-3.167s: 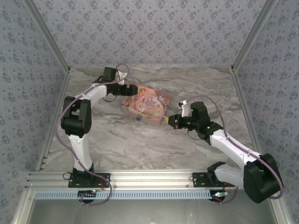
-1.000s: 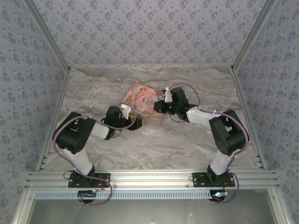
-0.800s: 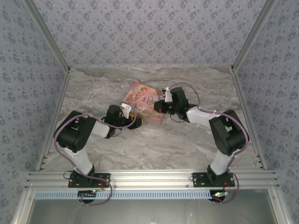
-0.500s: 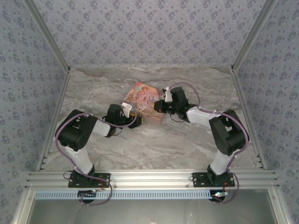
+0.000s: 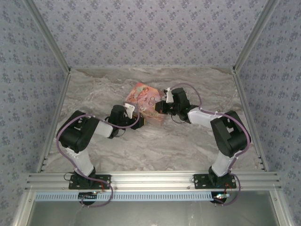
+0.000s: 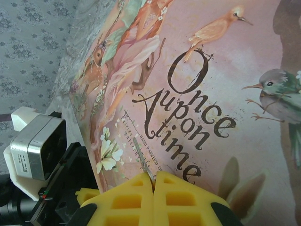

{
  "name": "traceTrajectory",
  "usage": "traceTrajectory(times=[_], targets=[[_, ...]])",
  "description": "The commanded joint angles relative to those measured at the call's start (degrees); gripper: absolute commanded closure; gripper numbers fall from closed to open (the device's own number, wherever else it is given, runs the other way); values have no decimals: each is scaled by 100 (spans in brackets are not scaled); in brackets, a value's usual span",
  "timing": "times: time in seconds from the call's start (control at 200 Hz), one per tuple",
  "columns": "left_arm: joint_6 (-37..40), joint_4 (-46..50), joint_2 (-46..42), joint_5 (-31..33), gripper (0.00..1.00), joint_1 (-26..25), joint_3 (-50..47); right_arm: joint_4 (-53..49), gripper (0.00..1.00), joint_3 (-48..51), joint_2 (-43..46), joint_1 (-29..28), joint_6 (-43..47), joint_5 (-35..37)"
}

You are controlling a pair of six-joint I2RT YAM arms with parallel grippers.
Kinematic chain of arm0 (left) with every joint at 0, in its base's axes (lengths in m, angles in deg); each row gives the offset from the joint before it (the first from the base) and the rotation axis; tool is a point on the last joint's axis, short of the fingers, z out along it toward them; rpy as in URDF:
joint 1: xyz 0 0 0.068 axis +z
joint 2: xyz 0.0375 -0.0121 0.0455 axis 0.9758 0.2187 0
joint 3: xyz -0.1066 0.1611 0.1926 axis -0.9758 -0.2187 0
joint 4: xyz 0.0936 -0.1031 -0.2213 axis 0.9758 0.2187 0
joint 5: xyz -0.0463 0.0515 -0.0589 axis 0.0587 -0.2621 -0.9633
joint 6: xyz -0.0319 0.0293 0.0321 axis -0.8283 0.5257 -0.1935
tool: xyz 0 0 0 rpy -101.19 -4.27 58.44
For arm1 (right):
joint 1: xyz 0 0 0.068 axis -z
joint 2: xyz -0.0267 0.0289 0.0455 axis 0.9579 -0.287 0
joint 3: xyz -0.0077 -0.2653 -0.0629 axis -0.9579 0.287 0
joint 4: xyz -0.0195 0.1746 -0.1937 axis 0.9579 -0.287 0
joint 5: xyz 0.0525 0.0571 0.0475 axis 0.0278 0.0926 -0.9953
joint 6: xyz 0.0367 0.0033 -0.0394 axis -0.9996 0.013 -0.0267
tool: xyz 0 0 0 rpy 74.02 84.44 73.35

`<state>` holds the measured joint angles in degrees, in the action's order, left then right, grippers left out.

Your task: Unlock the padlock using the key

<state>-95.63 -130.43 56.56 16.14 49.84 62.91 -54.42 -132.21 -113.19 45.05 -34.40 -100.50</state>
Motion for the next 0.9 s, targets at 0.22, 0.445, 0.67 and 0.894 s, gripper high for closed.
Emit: traceTrajectory(times=[0.22,0.445,0.67,0.894], targets=[[-254,-179,-65,198,70,-137,255,-371,100,123,-80,-88,160,90],[-406,321,-436,430,76,-298,319,-386,100,360,685,-56,591,414],[-1074,1161,-937,638,80,-598,556,-675,100,1223,1837,-412,1440,1183],[-2052,1826,-1207,695,84,-952,876,-99,100,2372,2537,-1099,1778,1948]])
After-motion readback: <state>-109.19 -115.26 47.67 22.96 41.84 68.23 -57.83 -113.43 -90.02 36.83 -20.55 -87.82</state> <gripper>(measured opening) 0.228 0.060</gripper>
